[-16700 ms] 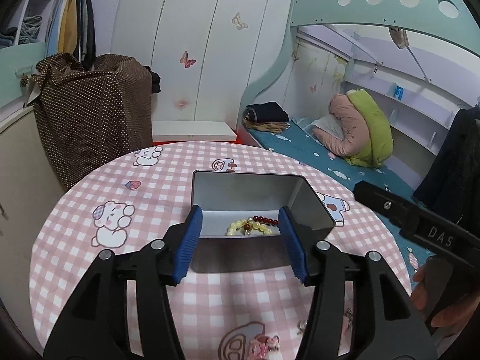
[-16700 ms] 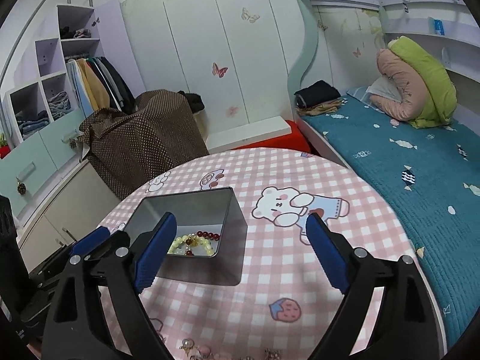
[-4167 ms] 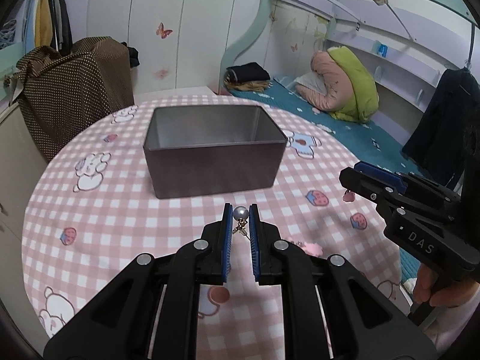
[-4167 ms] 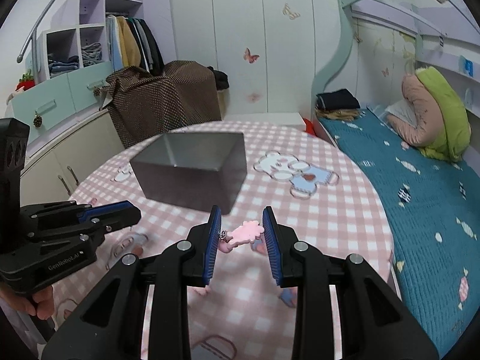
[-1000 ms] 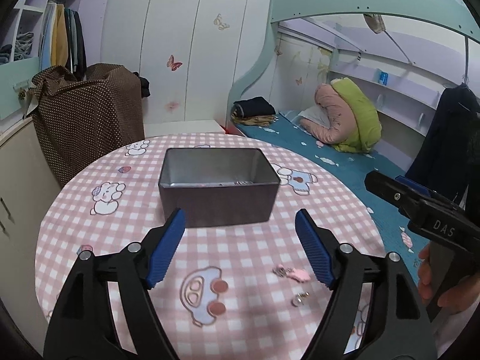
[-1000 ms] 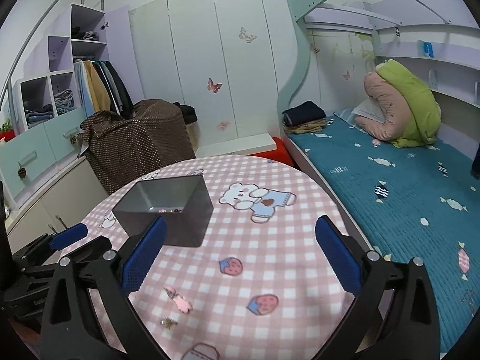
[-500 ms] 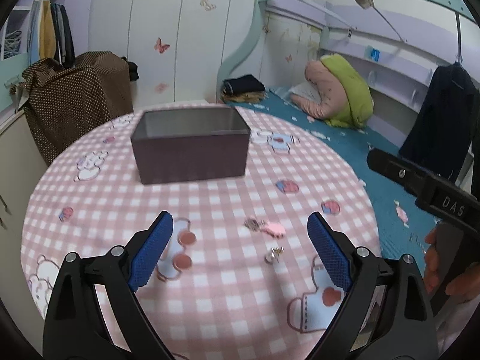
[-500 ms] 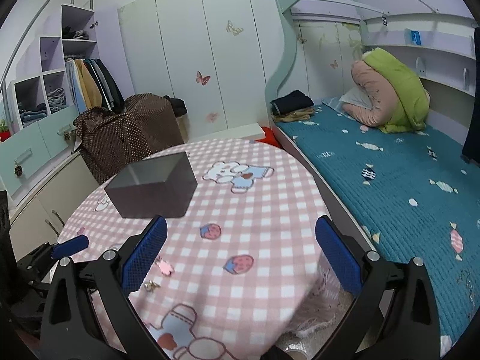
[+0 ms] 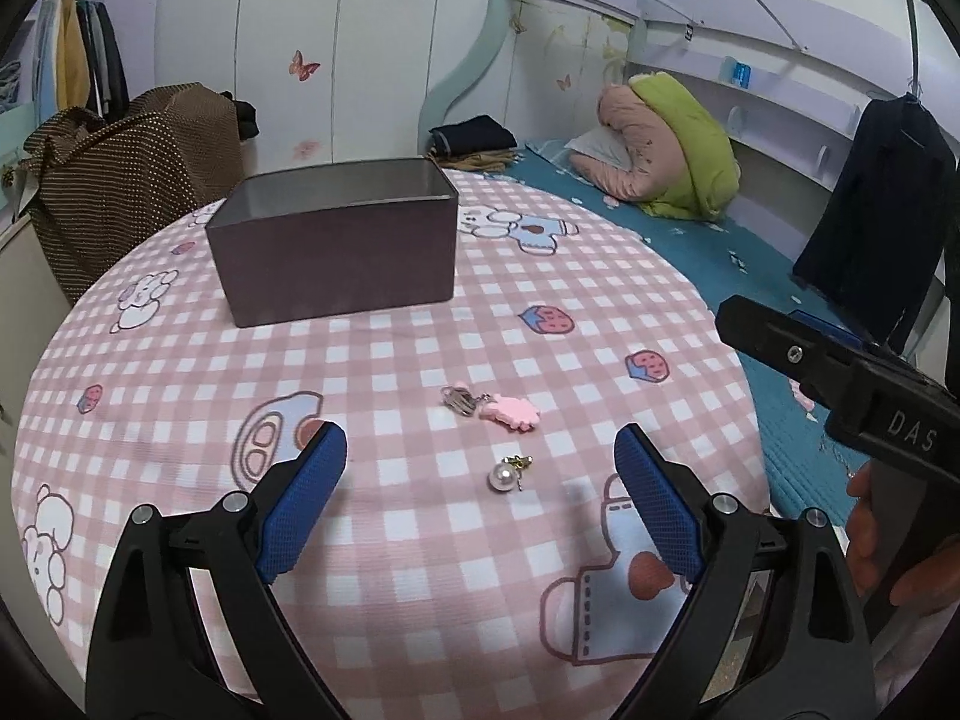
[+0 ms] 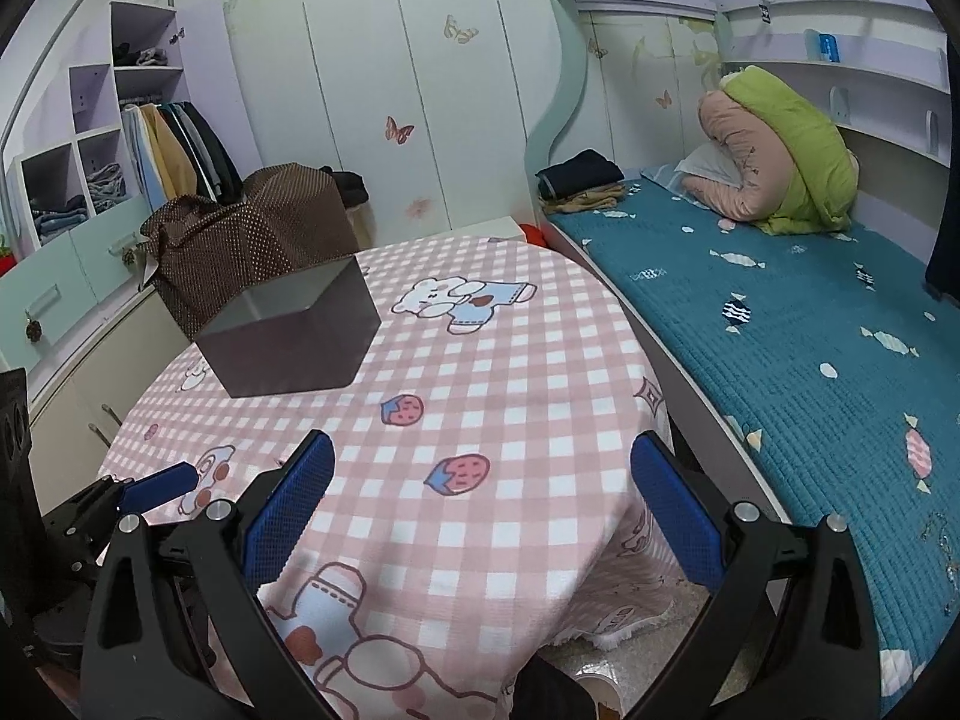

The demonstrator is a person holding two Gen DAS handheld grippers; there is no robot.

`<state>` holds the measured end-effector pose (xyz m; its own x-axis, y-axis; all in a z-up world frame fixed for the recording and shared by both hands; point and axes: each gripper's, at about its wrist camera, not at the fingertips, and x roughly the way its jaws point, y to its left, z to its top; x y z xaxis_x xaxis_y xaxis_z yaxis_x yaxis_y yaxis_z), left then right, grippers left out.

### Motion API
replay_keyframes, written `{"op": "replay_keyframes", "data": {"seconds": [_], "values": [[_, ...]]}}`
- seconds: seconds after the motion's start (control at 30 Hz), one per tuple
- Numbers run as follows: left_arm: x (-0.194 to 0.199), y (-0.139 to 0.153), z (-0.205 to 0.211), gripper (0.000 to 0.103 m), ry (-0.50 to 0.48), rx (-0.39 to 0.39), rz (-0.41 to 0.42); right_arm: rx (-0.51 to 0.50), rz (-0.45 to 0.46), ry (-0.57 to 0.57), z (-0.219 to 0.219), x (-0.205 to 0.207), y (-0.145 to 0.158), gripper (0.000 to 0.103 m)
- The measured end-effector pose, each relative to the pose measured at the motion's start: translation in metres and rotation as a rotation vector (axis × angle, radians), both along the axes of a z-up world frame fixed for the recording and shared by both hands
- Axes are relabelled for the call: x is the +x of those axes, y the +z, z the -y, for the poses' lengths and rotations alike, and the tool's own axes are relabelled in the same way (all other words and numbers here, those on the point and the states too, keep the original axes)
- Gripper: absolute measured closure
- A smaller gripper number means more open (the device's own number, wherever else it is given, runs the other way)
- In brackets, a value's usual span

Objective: Organize jewelry
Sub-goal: 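Grasp the pearl earring with the left gripper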

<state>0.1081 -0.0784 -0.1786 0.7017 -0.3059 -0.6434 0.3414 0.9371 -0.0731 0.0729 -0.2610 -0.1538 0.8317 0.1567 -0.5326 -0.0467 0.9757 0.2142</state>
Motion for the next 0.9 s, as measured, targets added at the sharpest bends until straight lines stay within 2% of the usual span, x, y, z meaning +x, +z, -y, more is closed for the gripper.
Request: {"op": "replay_keyframes", "data": {"seconds": [0.03, 0.07, 0.1, 0.17, 0.2, 0.33, 0.37, 0.47, 0.57, 0.9], "values": [[0.000, 0.000, 0.001, 0.013, 0.000, -0.002, -0.001, -0.006, -0.001, 0.001, 0.000, 0.000, -0.001, 0.008], [0.000, -0.001, 0.001, 0.018, -0.002, -0.004, -0.002, -0.009, 0.000, 0.003, 0.000, 0.000, -0.002, 0.008], [0.001, -0.001, 0.002, 0.027, -0.009, -0.007, -0.010, -0.012, 0.001, 0.006, -0.001, 0.001, -0.002, 0.008], [0.003, -0.003, 0.005, 0.037, -0.016, 0.007, -0.024, -0.010, -0.002, 0.010, 0.000, 0.002, -0.004, 0.008], [0.004, -0.004, 0.006, 0.045, -0.017, 0.012, -0.028, -0.007, -0.004, 0.010, 0.001, 0.003, -0.004, 0.008], [0.007, -0.012, 0.011, 0.061, -0.028, 0.031, -0.062, 0.000, -0.014, 0.015, 0.002, 0.006, -0.007, 0.008], [0.007, -0.015, 0.012, 0.069, -0.024, 0.040, -0.068, 0.001, -0.018, 0.015, 0.002, 0.008, -0.007, 0.008], [0.007, -0.018, 0.014, 0.076, -0.019, 0.063, -0.056, 0.009, -0.031, 0.015, 0.004, 0.010, -0.010, 0.008], [0.007, -0.018, 0.013, 0.091, -0.019, 0.061, -0.058, 0.009, -0.037, 0.016, 0.005, 0.011, -0.012, 0.008], [0.008, -0.017, 0.009, 0.092, -0.013, 0.036, -0.066, 0.001, -0.033, 0.048, -0.002, 0.011, -0.012, 0.008]]}}
